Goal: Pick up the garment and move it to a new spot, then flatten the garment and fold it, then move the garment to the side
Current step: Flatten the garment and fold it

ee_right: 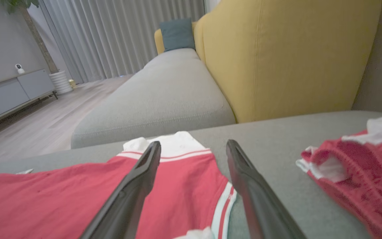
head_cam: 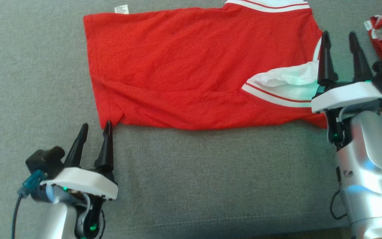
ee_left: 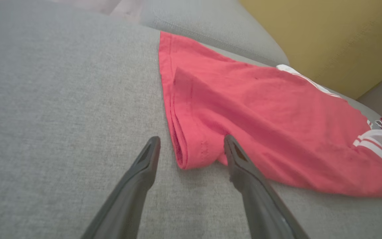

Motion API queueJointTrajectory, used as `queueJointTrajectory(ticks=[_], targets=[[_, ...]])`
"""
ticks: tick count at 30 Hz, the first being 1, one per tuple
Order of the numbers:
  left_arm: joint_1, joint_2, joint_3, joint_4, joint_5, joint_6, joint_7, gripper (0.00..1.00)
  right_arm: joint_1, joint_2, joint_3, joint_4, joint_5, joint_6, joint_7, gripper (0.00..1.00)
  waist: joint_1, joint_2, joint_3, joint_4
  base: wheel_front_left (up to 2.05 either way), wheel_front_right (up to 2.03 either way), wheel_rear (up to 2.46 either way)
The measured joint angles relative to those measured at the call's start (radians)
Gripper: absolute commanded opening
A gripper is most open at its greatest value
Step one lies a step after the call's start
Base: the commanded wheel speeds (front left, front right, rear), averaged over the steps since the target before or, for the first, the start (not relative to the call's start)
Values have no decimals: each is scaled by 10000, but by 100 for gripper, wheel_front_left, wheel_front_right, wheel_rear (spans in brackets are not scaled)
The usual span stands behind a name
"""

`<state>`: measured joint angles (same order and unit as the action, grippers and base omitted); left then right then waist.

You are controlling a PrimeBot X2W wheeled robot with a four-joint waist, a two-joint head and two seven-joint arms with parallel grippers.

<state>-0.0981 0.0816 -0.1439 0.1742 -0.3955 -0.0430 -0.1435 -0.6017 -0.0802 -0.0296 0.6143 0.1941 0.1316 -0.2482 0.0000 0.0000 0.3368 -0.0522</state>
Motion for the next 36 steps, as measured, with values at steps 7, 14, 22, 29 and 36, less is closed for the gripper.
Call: queueJointTrajectory(ticks=[7,14,22,29,36], targets=[[338,171,284,-439,-412,357,1099,100,1076,96,280,-1691,-209,0,-27,100,0,0,-121,-390,0,0,0],[339,320,606,-506,-828,708,1868,100,2042,190,612,-3212,-180,0,311,100,0,0,-105,-868,0,0,0],[337,412,692,-485,-1007,884,2282,45,2811,221,575,-4280,-197,0,830,100,0,0,-26,-1187,0,0,0],[322,462,725,-437,-1035,963,2383,0,3089,288,481,-4569,-211,0,1354,100,0,0,15,-1265,0,0,0],[304,460,719,-470,-1035,961,2169,0,3244,303,144,-3833,-389,0,2380,100,0,0,18,-1184,0,0,0]])
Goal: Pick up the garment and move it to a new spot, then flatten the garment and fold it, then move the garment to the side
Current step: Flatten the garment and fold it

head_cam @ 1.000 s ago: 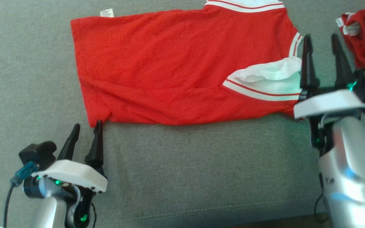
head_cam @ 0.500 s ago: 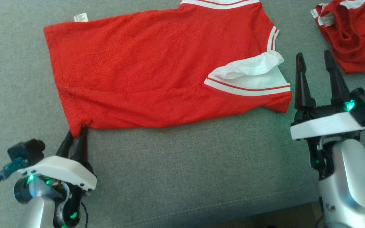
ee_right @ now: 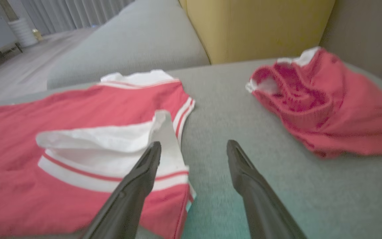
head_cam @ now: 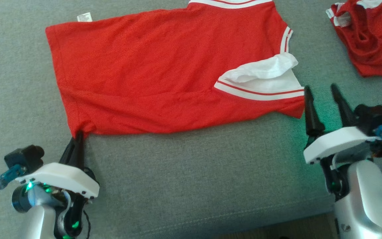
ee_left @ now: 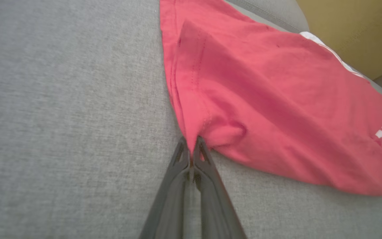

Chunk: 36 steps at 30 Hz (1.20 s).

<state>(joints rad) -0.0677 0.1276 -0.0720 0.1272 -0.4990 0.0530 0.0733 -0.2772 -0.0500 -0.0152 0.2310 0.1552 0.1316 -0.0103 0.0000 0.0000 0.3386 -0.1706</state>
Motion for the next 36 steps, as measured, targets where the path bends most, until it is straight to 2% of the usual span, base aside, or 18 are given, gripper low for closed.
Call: queueJointTrajectory(ticks=[7,14,15,16,18,19,20,28,36], targets=[[3,0,36,-261,-73,13,-150,0,45,15,98,1108,-52,0,1035,100,0,0,-8,316,0,0,0],[25,0,98,-311,-128,17,-322,0,-36,15,71,1753,142,0,1250,98,0,0,19,552,0,0,0],[25,2,96,-311,-140,17,-326,0,-186,15,63,1935,213,0,1250,80,0,0,25,595,0,0,0],[25,2,96,-311,-142,17,-326,0,-296,15,65,2029,219,0,1250,47,0,0,26,613,0,0,0],[25,0,88,-309,-140,17,-360,0,-484,15,109,2199,334,0,1256,29,0,0,22,646,0,0,0],[25,0,86,-309,-142,15,-412,0,-546,15,142,2263,447,0,1271,6,0,0,16,659,0,0,0],[24,0,82,-309,-142,15,-416,0,-599,13,161,2311,577,0,1302,0,0,0,4,669,0,0,0],[12,109,58,-585,-142,-15,-606,0,-629,-184,169,1862,784,0,1647,0,0,0,-204,643,0,0,0],[385,240,-174,-1737,-140,-100,-558,0,10,-704,-12,-188,1312,0,2901,0,0,0,-398,703,0,0,0]])
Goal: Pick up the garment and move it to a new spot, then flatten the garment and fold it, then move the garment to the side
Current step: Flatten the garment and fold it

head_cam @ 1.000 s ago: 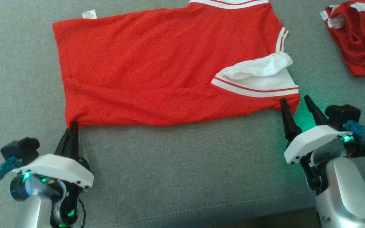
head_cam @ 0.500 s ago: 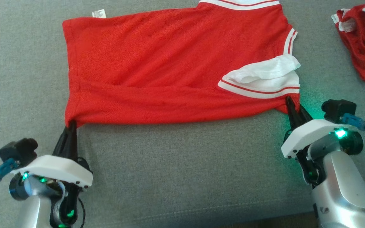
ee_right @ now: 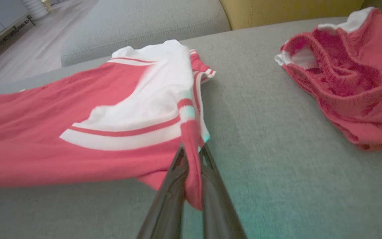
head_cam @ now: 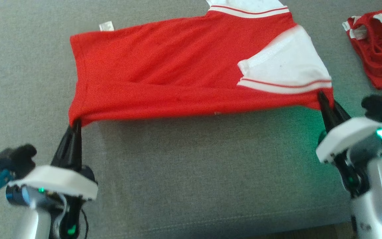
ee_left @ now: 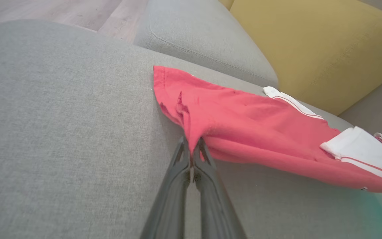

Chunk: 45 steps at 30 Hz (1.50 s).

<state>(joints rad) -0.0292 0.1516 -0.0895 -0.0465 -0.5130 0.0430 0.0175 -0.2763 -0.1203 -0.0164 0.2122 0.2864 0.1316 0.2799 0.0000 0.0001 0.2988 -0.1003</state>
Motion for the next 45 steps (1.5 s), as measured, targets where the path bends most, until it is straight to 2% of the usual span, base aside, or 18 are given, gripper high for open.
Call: queueJointTrajectory(ticks=[4,7,15,16,17,18,19,20,25,31,33,41,45], targets=[[997,82,-50,-642,2,15,199,0,1143,-130,-282,-1103,119,0,558,0,0,0,-11,6,0,0,0],[1918,61,-176,-1080,-6,144,351,0,2079,23,-585,-1764,119,0,830,0,0,0,0,25,0,0,0],[2515,-58,-330,-500,-211,199,397,0,3093,506,-815,-1718,140,0,805,0,0,0,17,48,0,0,0],[2510,-58,-330,-395,-211,198,395,0,3088,512,-805,-1662,125,0,769,5,0,0,17,30,0,0,0],[2506,-58,-330,-320,-211,198,393,0,3087,523,-805,-1630,125,0,698,28,0,0,19,11,0,0,0],[2498,-56,-328,-255,-211,198,385,36,3086,550,-805,-1618,123,0,623,56,0,0,19,-9,0,0,0],[2492,-54,-322,-226,-211,198,374,98,3086,579,-805,-1611,113,0,560,95,0,0,22,-30,0,0,0],[2491,-42,-309,-228,-211,198,339,100,3086,604,-817,-1605,113,0,483,100,0,0,27,-50,0,0,0],[2477,242,73,-481,-207,295,242,100,3097,648,-1212,-1758,-150,0,157,100,0,0,52,-121,0,0,0],[1701,1037,389,-978,44,376,612,100,3055,698,-1281,-2587,-531,0,-171,100,0,0,130,-297,0,0,0],[1420,1147,380,-1016,102,368,754,100,3015,702,-1204,-2736,-577,0,-174,100,0,0,167,-331,0,0,0],[-1640,2443,67,-234,711,8,2336,100,1290,579,198,-3005,-757,0,-322,100,0,0,937,-625,0,0,0],[-2994,2842,-35,481,909,-94,3010,100,387,428,924,-2709,-752,0,-508,100,0,0,1434,-831,0,0,0]])
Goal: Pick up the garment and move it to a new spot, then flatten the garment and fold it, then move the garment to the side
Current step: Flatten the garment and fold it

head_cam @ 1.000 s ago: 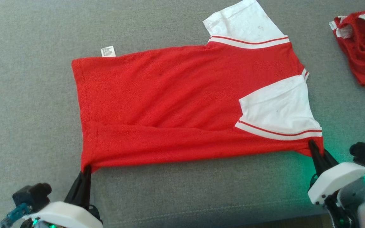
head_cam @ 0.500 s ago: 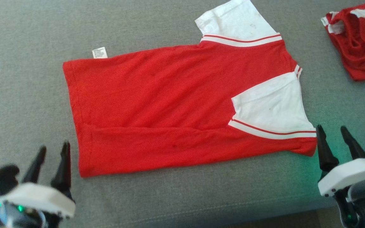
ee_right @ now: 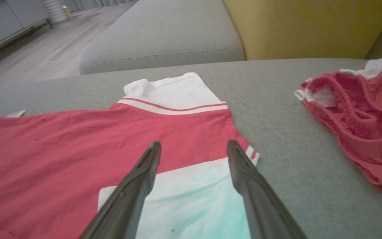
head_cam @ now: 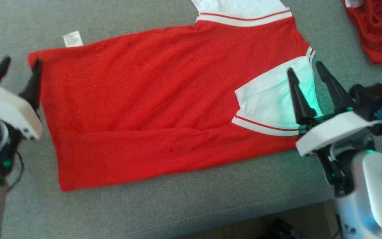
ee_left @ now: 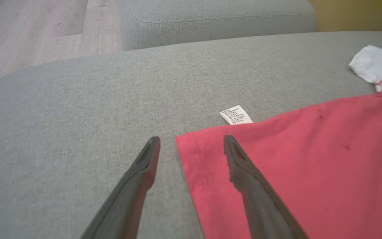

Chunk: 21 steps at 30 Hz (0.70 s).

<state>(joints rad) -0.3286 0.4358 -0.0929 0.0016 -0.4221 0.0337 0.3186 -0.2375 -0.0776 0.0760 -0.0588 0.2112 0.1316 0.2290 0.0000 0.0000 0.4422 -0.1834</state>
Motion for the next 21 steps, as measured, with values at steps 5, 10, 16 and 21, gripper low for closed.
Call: queueJointTrajectory(ticks=[5,10,16,21], targets=[[-1075,428,-201,708,105,-176,706,100,-593,-113,629,332,88,0,-194,100,0,0,568,-233,0,0,0],[-1455,727,-255,1085,165,-265,1310,100,-1000,-343,784,491,88,0,-353,100,1,0,968,-367,0,0,0],[-1804,934,-295,1179,155,-378,1812,100,-1254,-512,1108,648,94,0,-447,100,1,0,1083,-365,0,0,0],[-1835,941,-598,963,-25,-585,2261,35,-1304,-635,1156,662,176,0,-443,100,0,0,1011,-280,0,0,0]])
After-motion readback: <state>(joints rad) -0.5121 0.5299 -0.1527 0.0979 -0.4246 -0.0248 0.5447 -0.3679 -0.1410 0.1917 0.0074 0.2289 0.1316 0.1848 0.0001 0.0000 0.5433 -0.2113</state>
